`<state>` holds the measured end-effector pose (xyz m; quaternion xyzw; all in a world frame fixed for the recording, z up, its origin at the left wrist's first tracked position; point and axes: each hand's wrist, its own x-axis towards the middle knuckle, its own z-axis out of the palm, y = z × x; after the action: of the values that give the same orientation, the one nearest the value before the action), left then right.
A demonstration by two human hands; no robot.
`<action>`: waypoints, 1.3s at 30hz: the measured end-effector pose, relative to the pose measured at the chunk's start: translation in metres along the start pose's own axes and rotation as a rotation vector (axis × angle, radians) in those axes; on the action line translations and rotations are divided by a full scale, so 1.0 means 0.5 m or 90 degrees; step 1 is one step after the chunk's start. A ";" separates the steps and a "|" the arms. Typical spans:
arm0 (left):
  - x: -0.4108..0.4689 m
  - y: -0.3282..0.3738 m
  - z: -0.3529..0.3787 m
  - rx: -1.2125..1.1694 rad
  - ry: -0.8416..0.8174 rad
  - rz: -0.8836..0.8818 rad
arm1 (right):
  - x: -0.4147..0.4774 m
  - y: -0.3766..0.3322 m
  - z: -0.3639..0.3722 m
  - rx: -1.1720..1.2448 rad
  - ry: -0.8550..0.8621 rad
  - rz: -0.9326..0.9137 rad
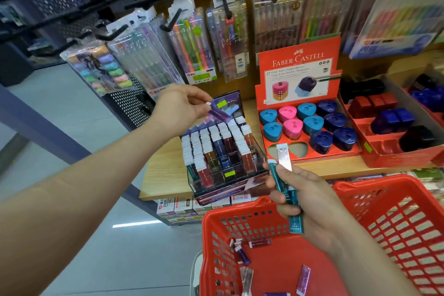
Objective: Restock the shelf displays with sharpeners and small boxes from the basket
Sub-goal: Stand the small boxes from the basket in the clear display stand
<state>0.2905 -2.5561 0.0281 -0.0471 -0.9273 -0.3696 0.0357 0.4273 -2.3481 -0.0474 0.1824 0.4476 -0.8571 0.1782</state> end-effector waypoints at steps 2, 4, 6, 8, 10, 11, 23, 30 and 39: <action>0.012 0.004 0.024 0.001 0.005 0.002 | 0.001 -0.002 -0.002 0.007 0.000 0.000; 0.028 0.006 0.046 0.020 0.005 0.006 | 0.004 -0.006 -0.003 0.011 0.002 0.001; 0.040 0.007 0.063 0.047 -0.003 0.008 | 0.008 -0.010 -0.007 0.015 0.004 0.004; 0.049 0.009 0.077 0.073 -0.017 0.019 | 0.013 -0.013 -0.012 0.015 -0.002 0.003; 0.053 0.012 0.087 0.122 -0.023 0.034 | 0.018 -0.016 -0.018 0.011 -0.009 -0.002; 0.055 0.014 0.092 0.151 -0.026 0.040 | 0.021 -0.018 -0.021 0.007 -0.010 -0.005; 0.064 0.026 0.149 0.464 -0.129 0.217 | 0.025 -0.033 -0.037 -0.077 0.011 -0.035; 0.056 0.062 0.134 0.382 -0.152 0.135 | 0.022 -0.036 -0.041 -0.034 0.023 -0.041; -0.034 0.139 0.109 -0.082 -0.492 -0.068 | 0.022 -0.040 -0.016 -0.062 0.067 -0.111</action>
<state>0.3135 -2.4693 0.0342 -0.1362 -0.8485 -0.3836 -0.3382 0.4096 -2.3324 -0.0429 0.1782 0.5117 -0.8359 0.0879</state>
